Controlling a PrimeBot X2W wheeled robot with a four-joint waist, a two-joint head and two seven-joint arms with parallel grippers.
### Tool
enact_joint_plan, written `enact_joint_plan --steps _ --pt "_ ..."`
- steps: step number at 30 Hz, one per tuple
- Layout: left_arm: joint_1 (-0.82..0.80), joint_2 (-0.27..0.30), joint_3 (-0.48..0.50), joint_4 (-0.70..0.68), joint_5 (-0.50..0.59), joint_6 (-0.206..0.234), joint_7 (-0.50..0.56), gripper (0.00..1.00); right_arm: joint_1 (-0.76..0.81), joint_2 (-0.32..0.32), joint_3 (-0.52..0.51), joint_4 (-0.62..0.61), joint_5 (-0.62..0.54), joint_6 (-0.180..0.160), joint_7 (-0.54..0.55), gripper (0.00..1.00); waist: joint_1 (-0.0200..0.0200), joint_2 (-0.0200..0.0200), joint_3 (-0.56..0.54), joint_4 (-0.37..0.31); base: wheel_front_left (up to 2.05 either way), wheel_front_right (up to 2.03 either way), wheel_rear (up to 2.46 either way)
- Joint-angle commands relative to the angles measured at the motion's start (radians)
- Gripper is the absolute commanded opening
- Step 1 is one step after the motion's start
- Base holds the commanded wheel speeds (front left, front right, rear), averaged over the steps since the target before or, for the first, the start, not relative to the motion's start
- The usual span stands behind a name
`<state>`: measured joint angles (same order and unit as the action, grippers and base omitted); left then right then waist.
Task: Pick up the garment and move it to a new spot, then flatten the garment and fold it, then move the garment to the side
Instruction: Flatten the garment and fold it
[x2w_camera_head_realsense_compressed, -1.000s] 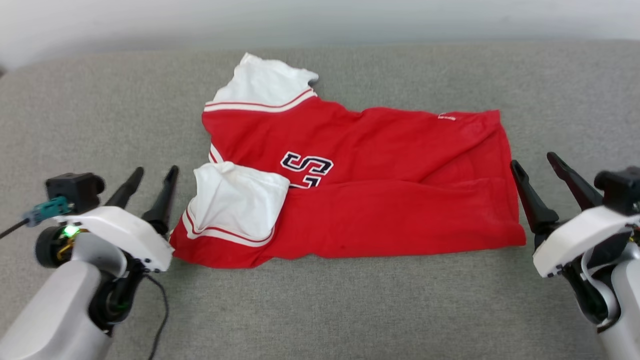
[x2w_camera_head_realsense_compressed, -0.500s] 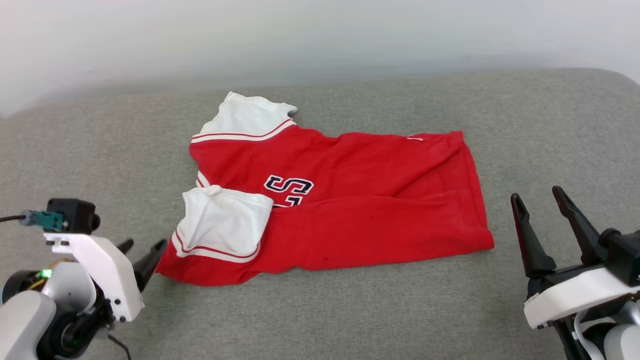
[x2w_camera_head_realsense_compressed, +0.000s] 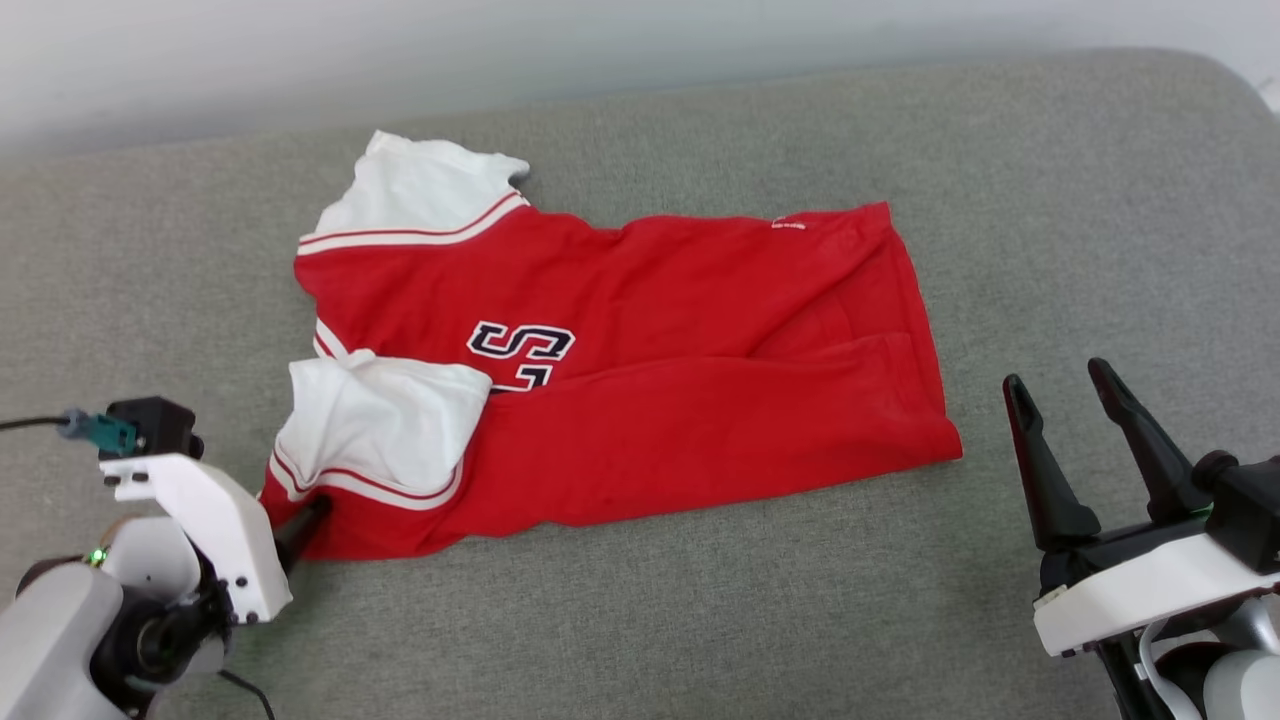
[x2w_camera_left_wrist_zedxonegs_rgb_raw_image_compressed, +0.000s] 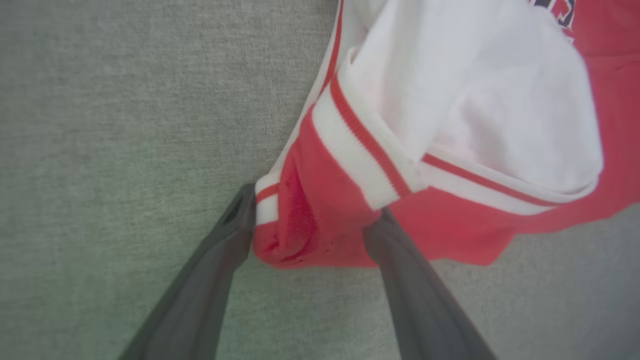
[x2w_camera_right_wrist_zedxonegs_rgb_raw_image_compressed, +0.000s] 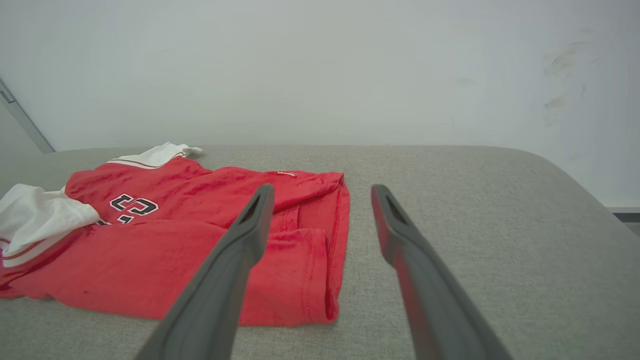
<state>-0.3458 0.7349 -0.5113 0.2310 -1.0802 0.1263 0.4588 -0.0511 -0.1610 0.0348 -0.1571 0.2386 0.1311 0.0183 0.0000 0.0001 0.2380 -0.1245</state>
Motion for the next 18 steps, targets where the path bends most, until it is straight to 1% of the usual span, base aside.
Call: enact_joint_plan --steps 1,6,7,8,9,10,11,12,15,18 --pt "-0.009 -0.014 -0.01 0.012 -0.004 -0.003 0.016 1.0 -0.015 -0.005 0.0 -0.005 0.004 -0.001 0.0 1.0 0.0 -0.0001 0.026 -0.012 0.0 0.0 0.0" --pt "-0.02 -0.049 -0.055 0.058 -0.024 -0.002 0.096 1.0 -0.032 -0.021 -0.007 -0.014 0.018 -0.001 0.008 1.0 0.0 -0.0001 0.066 -0.018 0.0 0.0 0.0" --pt "-0.022 -0.054 -0.064 0.067 -0.026 -0.007 0.109 0.88 -0.036 -0.024 -0.007 -0.017 0.024 -0.001 0.01 1.0 0.0 -0.0001 0.071 -0.018 0.0 0.0 0.0" --pt "-0.021 -0.06 -0.073 0.076 -0.03 -0.009 0.123 0.63 -0.039 -0.026 -0.006 -0.018 0.03 -0.001 0.013 1.0 0.0 -0.0001 0.075 -0.019 0.0 0.0 0.0" --pt "-0.02 -0.067 -0.084 0.085 -0.032 -0.013 0.139 0.44 -0.041 -0.032 -0.004 -0.018 0.036 -0.001 0.017 1.0 0.0 -0.0001 0.078 -0.018 0.0 0.0 0.0" --pt "-0.019 -0.076 -0.094 0.09 -0.037 -0.017 0.154 0.34 -0.044 -0.035 -0.001 -0.019 0.041 -0.001 0.019 1.0 0.0 -0.0001 0.08 -0.017 0.0 0.0 0.0" --pt "-0.017 -0.086 -0.1 0.093 -0.041 -0.021 0.163 0.12 -0.05 -0.039 0.001 -0.02 0.048 -0.001 0.026 1.0 0.0 -0.0001 0.081 -0.016 0.0 0.0 0.0" --pt "-0.017 -0.093 -0.106 0.096 -0.043 -0.022 0.171 0.0 -0.056 -0.045 0.003 -0.018 0.058 -0.001 0.034 1.0 0.0 -0.0001 0.081 -0.015 0.0 0.0 0.0" --pt "-0.022 -0.107 -0.117 0.092 -0.046 -0.028 0.183 0.0 -0.069 -0.067 0.004 -0.004 0.098 -0.001 0.074 1.0 0.0 -0.0001 0.078 -0.006 0.0 0.0 0.0" --pt "-0.037 -0.1 -0.106 0.073 -0.032 -0.023 0.158 0.0 -0.089 -0.091 -0.005 0.023 0.157 -0.001 0.142 1.0 0.0 -0.0001 0.067 0.005 0.0 0.0 0.0"
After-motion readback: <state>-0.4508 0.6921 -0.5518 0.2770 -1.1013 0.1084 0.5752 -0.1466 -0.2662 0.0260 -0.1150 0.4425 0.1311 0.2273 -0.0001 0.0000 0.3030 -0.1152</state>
